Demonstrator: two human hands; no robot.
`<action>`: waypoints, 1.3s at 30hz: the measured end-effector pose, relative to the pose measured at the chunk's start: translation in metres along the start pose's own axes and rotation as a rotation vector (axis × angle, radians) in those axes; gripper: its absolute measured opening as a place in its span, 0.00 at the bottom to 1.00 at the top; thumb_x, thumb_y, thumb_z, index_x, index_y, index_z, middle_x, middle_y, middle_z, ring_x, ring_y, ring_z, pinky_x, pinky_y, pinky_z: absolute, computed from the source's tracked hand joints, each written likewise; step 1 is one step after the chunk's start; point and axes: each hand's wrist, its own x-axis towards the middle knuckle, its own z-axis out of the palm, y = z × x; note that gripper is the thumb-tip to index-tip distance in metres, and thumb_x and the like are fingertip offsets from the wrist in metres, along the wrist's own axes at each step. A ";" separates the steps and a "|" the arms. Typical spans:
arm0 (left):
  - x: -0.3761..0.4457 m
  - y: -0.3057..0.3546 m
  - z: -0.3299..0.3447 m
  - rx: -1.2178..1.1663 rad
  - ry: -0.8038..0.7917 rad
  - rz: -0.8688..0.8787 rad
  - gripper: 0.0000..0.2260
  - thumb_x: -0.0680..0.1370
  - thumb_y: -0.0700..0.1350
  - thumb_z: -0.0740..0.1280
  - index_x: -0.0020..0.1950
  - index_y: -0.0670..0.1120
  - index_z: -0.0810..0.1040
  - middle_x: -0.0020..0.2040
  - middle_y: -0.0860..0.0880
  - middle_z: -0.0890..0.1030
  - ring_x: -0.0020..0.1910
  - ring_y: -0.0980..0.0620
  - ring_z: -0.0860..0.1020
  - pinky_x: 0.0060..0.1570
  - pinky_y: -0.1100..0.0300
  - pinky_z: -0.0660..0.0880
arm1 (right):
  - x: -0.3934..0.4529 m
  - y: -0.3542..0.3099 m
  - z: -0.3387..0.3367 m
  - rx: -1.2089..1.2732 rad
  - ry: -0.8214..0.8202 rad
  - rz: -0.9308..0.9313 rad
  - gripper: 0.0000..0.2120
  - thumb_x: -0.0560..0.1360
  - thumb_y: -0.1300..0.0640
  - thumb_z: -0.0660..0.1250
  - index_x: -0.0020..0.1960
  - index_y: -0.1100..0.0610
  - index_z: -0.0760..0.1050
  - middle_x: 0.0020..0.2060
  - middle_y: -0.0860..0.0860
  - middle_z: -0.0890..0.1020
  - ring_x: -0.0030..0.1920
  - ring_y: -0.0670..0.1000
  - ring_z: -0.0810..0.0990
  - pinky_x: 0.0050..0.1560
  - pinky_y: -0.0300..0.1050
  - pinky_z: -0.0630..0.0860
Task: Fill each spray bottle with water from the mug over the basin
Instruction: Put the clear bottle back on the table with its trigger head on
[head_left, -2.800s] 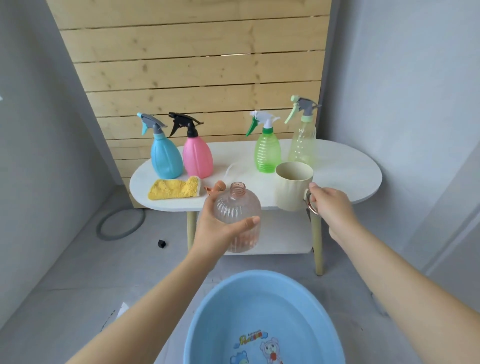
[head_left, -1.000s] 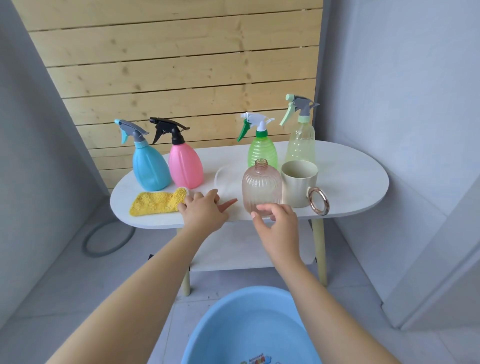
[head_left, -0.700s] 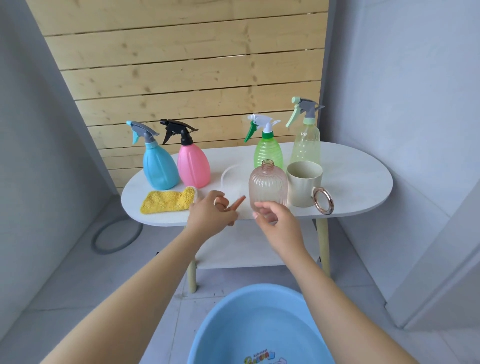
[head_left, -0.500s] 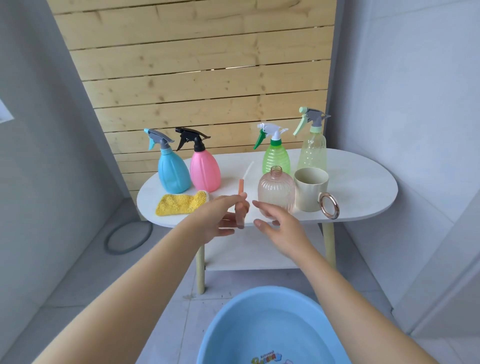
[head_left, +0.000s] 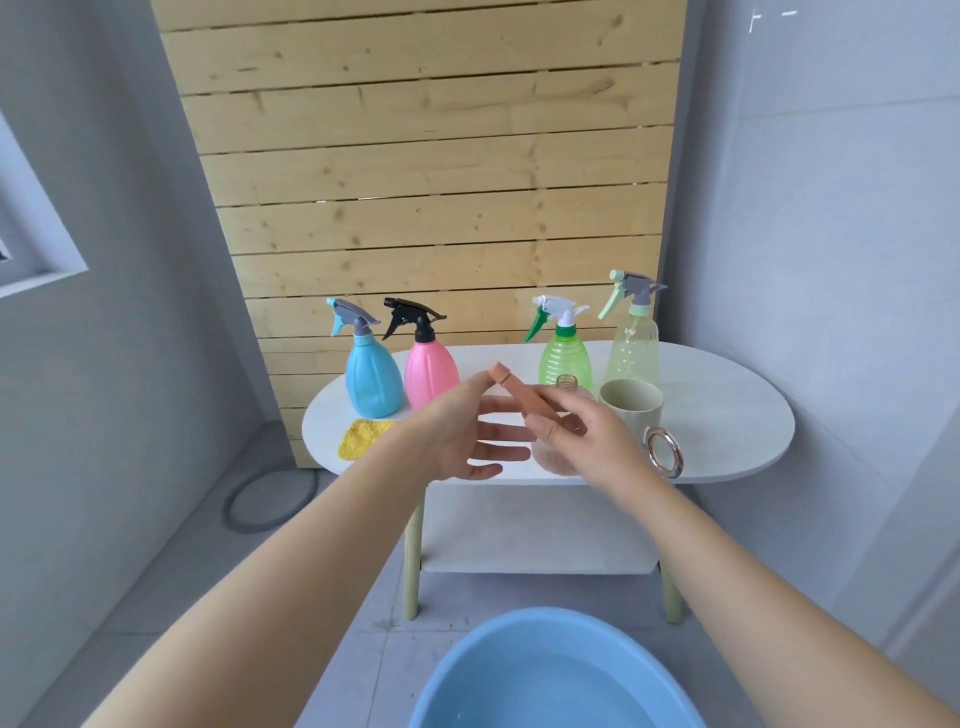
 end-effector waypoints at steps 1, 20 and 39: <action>0.001 0.002 0.003 -0.017 -0.003 0.012 0.23 0.79 0.63 0.54 0.58 0.48 0.79 0.48 0.47 0.84 0.50 0.47 0.81 0.49 0.54 0.73 | 0.004 -0.001 -0.004 0.024 0.012 0.014 0.12 0.76 0.54 0.67 0.51 0.35 0.74 0.47 0.42 0.81 0.48 0.43 0.79 0.50 0.32 0.73; 0.097 -0.014 0.053 0.456 0.453 0.519 0.18 0.78 0.47 0.66 0.67 0.47 0.73 0.66 0.50 0.75 0.62 0.51 0.74 0.55 0.61 0.69 | 0.110 -0.022 -0.073 0.046 0.423 0.130 0.13 0.80 0.44 0.57 0.49 0.52 0.73 0.41 0.52 0.80 0.33 0.48 0.81 0.38 0.43 0.80; 0.109 -0.012 0.072 0.505 0.569 0.766 0.10 0.80 0.47 0.63 0.55 0.47 0.82 0.49 0.51 0.84 0.48 0.50 0.79 0.45 0.61 0.72 | 0.121 -0.042 -0.096 0.047 0.513 0.141 0.13 0.80 0.45 0.57 0.40 0.50 0.70 0.36 0.48 0.79 0.30 0.47 0.79 0.35 0.41 0.79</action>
